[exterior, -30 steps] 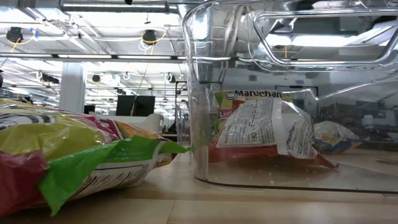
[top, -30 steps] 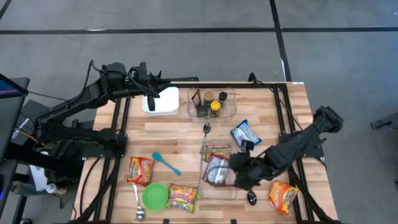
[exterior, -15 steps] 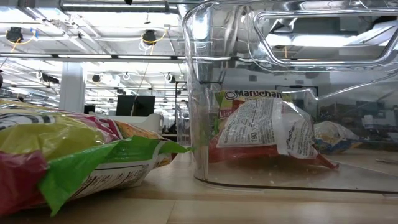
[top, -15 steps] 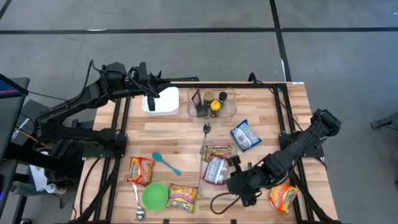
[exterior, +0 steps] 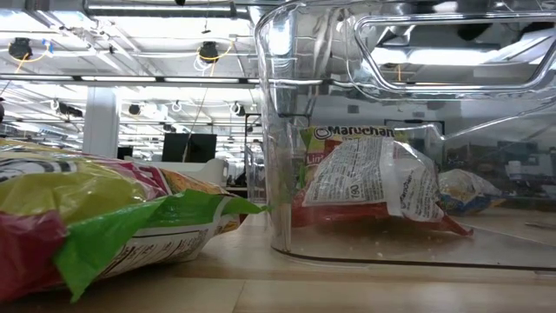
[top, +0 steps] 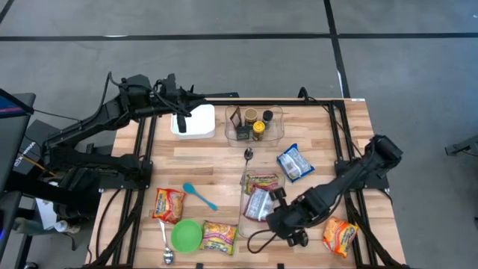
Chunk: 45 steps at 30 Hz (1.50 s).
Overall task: Pick & Place Food Item
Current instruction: Put the left orange noodle pack into the bottom transparent bin
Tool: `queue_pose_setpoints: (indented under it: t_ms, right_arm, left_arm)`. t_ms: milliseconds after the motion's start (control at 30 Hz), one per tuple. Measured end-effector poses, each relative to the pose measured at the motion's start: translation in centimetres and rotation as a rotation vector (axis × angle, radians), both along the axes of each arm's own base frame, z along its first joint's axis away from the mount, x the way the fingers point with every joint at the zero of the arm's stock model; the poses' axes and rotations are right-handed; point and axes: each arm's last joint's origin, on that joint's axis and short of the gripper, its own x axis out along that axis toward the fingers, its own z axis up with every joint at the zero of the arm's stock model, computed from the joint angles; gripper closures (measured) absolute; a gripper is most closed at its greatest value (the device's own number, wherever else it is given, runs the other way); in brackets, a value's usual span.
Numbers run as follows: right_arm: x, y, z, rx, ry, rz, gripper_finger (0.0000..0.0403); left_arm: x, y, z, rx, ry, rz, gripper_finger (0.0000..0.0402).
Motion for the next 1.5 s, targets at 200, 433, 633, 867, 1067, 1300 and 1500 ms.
queue_pose_setpoints:
  t_ms: [200,433,633,867,1067,1300,1500]
  right_arm:
    - [-1.3,0.2,0.9,-0.026,-0.005,-0.051,0.0402]
    - [-3.0,1.1,0.9,-0.046,0.034,-0.066,0.0402]
    - [-4.8,2.0,0.8,-0.128,0.039,-0.104,0.0403]
    - [-7.2,3.1,2.1,-0.132,-0.047,-0.132,0.0403]
    - [-8.9,3.6,3.3,-0.181,-0.202,-0.182,0.0403]
    - [-8.8,3.3,3.5,-0.207,-0.278,-0.276,0.0403]
    - [-8.2,3.0,3.3,-0.135,-0.216,-0.321,0.0403]
  left_arm:
    - [0.0,0.0,0.0,0.001,-0.003,0.0,0.0358]
    - [0.0,0.0,0.0,0.001,-0.003,0.0,0.0358]
    - [0.0,0.0,0.0,0.001,-0.003,0.0,0.0358]
    - [0.0,0.0,0.0,0.001,-0.003,0.0,0.0358]
    - [0.0,0.0,0.0,0.001,-0.003,0.0,0.0358]
    - [0.0,0.0,0.0,0.001,-0.003,0.0,0.0358]
    - [0.0,0.0,0.0,0.001,-0.003,0.001,0.0358]
